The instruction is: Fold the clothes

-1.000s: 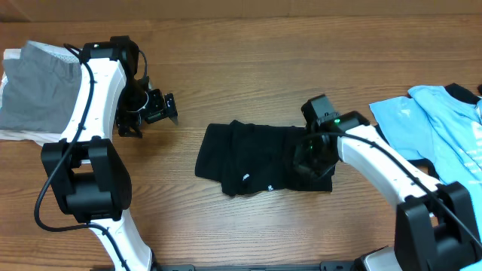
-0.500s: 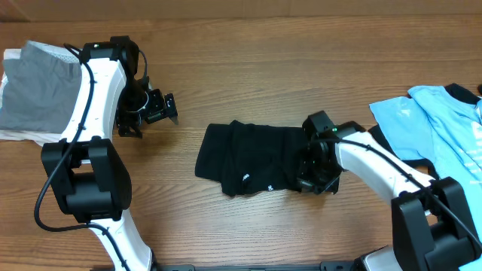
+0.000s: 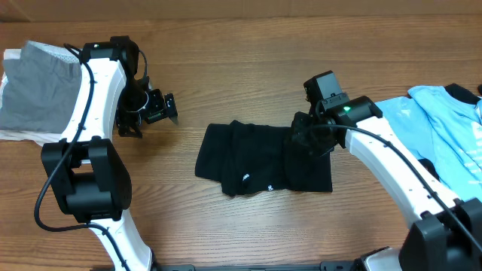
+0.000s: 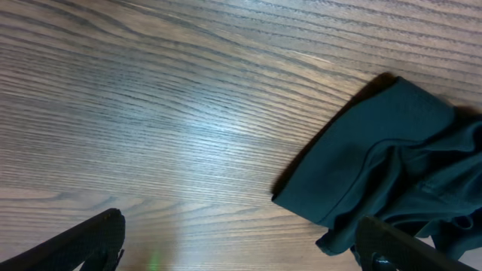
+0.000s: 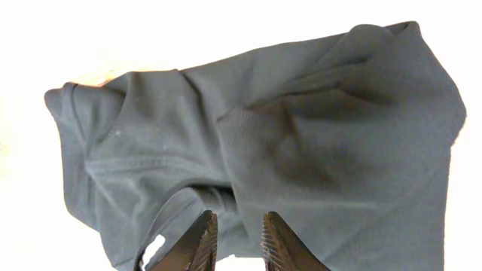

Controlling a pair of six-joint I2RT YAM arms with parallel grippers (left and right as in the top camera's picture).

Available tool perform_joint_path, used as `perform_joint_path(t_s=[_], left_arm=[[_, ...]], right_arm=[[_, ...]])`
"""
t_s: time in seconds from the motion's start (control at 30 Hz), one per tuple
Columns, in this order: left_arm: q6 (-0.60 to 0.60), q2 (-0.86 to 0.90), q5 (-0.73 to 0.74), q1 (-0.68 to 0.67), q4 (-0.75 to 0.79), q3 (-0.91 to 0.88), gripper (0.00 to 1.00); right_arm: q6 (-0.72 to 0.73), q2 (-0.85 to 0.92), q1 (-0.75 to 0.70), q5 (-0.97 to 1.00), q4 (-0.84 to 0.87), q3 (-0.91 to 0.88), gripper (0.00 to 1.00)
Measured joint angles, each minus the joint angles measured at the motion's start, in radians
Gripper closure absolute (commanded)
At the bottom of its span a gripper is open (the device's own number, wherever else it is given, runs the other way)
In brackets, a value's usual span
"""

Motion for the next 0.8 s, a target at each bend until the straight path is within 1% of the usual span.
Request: perform_joint_path(t_s=[0.07, 0.2, 0.3, 0.43, 0.53, 0.6, 0.67, 0.8], left_arm=[[0.0, 0.0, 0.0, 0.0, 0.003, 0.0, 0.0], [0.0, 0.0, 0.0, 0.0, 0.007, 0.0, 0.0], [0.0, 0.0, 0.0, 0.0, 0.006, 0.0, 0.0], [0.0, 0.0, 0.0, 0.0, 0.006, 0.0, 0.0], [0.0, 0.0, 0.0, 0.0, 0.006, 0.0, 0.0], [0.0, 0.0, 0.0, 0.0, 0.005, 0.0, 0.0], [0.0, 0.0, 0.0, 0.0, 0.0, 0.0, 0.0], [0.0, 0.0, 0.0, 0.0, -0.001, 0.0, 0.0]], right_arm=[[-0.003, 0.029, 0.0, 0.001, 0.013, 0.0, 0.77], [-0.005, 0.111, 0.0, -0.002, 0.047, 0.0, 0.82], [-0.007, 0.182, 0.0, -0.008, 0.099, 0.0, 0.84], [-0.01, 0.238, 0.0, -0.011, 0.194, -0.001, 0.83], [-0.011, 0.243, 0.0, -0.011, 0.278, -0.001, 0.82], [-0.011, 0.243, 0.0, -0.011, 0.3, -0.001, 0.82], [-0.011, 0.243, 0.0, -0.01, 0.282, -0.001, 0.83], [-0.011, 0.243, 0.0, 0.004, 0.151, 0.044, 0.93]])
